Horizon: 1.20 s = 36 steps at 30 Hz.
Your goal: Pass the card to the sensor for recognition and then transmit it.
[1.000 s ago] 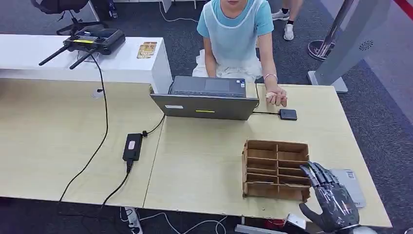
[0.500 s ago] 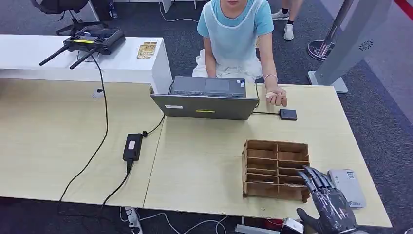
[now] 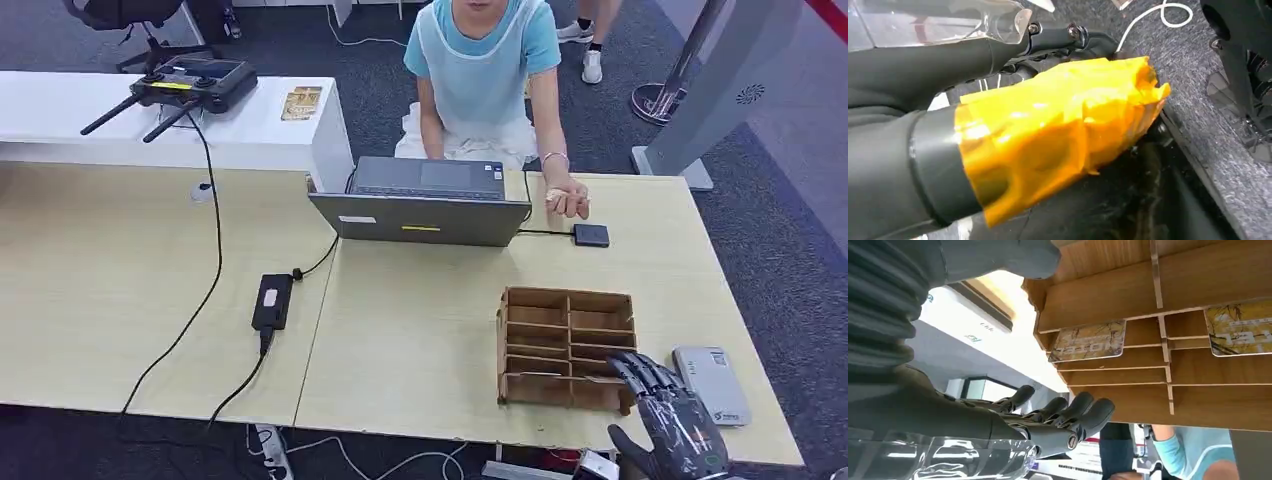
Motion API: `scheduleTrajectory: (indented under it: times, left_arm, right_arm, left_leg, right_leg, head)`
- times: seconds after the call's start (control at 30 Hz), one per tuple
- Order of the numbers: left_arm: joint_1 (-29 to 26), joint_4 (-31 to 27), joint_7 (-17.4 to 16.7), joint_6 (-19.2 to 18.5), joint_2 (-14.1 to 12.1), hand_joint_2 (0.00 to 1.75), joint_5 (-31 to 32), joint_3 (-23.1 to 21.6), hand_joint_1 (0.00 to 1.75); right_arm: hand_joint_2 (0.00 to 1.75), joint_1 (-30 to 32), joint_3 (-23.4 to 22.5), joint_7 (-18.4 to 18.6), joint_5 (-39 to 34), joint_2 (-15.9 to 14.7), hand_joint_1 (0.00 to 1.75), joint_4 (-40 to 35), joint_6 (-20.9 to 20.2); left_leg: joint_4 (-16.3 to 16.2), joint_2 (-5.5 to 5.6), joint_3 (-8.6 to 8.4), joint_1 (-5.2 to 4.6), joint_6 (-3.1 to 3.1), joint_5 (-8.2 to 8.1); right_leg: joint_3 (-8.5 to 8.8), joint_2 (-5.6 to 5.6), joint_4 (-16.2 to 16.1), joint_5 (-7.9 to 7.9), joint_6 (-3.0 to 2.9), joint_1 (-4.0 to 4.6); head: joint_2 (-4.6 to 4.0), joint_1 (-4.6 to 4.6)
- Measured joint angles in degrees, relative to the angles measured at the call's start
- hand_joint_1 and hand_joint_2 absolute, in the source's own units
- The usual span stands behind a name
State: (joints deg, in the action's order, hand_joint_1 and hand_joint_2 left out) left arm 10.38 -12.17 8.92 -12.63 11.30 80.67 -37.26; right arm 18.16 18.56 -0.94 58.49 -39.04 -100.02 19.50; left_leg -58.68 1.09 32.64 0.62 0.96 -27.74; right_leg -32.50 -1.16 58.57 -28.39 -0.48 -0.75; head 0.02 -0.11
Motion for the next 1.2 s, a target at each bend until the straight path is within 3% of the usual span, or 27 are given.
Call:
scheduleTrajectory:
  times: [0.13, 0.2, 0.3, 0.4, 0.57, 0.63, 0.93, 1.07, 1.2]
  left_arm:
    - [-0.2, 0.0, -0.4, -0.1, 0.0, 0.0, -0.4, 0.9, 0.0]
    - [-0.2, 0.0, -0.4, -0.1, 0.0, 0.0, -0.5, 1.3, 0.0]
    - [-0.3, 0.0, -1.2, -0.3, 0.0, 0.0, -1.8, 2.0, 0.0]
    - [-0.6, 0.0, -2.2, -0.3, 0.0, 0.0, -3.1, 3.2, 0.0]
    - [-0.7, 0.0, -2.5, -0.4, 0.0, 0.0, -3.6, 3.7, 0.0]
    - [-1.3, 0.0, -5.0, -0.5, 0.1, 0.0, -7.9, 7.1, 0.0]
    - [-2.0, 0.0, -6.0, -0.5, 0.4, 0.0, -10.1, 11.5, 0.0]
    - [-2.2, 0.0, -9.1, -0.2, 0.7, 0.0, -15.1, 14.7, 0.0]
    - [-2.3, 0.0, -12.3, 1.0, 1.2, 0.0, -20.4, 19.1, 0.0]
  right_arm:
    - [1.75, -0.1, 0.2, 0.1, 0.0, 0.0, 0.45, 0.0, 0.1]
    - [1.75, -0.2, 0.3, 0.1, 0.0, 0.0, 0.63, 0.0, 0.1]
    - [1.75, -0.1, 0.3, 0.3, 0.3, 0.0, 0.63, 0.0, 0.6]
    - [1.75, -0.1, 0.3, 0.5, 0.9, 0.0, 0.42, 0.0, 1.4]
    - [1.75, -0.1, 0.3, 0.7, 0.9, 0.0, 0.42, 0.0, 1.6]
    - [1.75, -0.9, 0.4, 0.8, 2.4, 0.6, 0.47, 0.3, 3.7]
    - [1.75, -1.6, 0.5, 0.5, 2.9, 1.5, 0.52, 1.0, 4.0]
    - [1.75, -1.5, 0.4, 1.3, 3.1, 1.6, 0.45, 1.0, 4.5]
    - [1.75, -1.5, 0.4, 1.6, 3.1, 1.7, 0.49, 1.1, 5.6]
  left_leg:
    - [0.0, 0.0, -0.03, 0.0, 0.0, 0.0]
    - [0.0, 0.0, -0.04, 0.0, 0.0, 0.0]
    - [0.0, 0.0, -0.06, 0.0, 0.0, 0.0]
    - [0.0, -0.01, -0.07, 0.0, 0.0, 0.0]
    - [0.0, -0.01, -0.06, 0.0, 0.0, 0.0]
    - [0.0, -0.16, -0.1, 0.0, 0.0, 0.0]
    - [0.0, -0.16, -0.09, 0.0, 0.0, -0.01]
    - [0.0, -0.29, -0.1, 0.0, -0.03, -0.02]
    - [0.0, -0.44, -0.13, 0.0, -0.02, -0.05]
  right_leg:
    - [0.04, 0.0, 0.0, 0.0, 0.0, 0.0]
    - [0.05, 0.0, 0.0, 0.0, 0.0, 0.0]
    - [0.05, 0.0, 0.0, 0.0, 0.0, 0.0]
    - [0.06, 0.01, 0.0, 0.0, 0.0, 0.0]
    - [0.06, 0.01, 0.0, 0.0, 0.0, 0.0]
    - [0.05, 0.12, 0.0, 0.0, 0.0, 0.0]
    - [0.05, 0.12, 0.0, 0.0, 0.0, 0.0]
    - [0.05, 0.15, 0.0, 0.0, 0.0, 0.0]
    - [0.05, 0.28, 0.0, 0.01, 0.0, 0.0]
  head:
    - [-0.02, 0.02]
    - [0.0, 0.0]
    - [0.0, 0.0]
    - [0.0, 0.0]
    - [0.0, 0.0]
    - [-0.02, 0.0]
    - [0.0, 0.0]
    - [0.0, 0.0]
    - [0.0, 0.0]
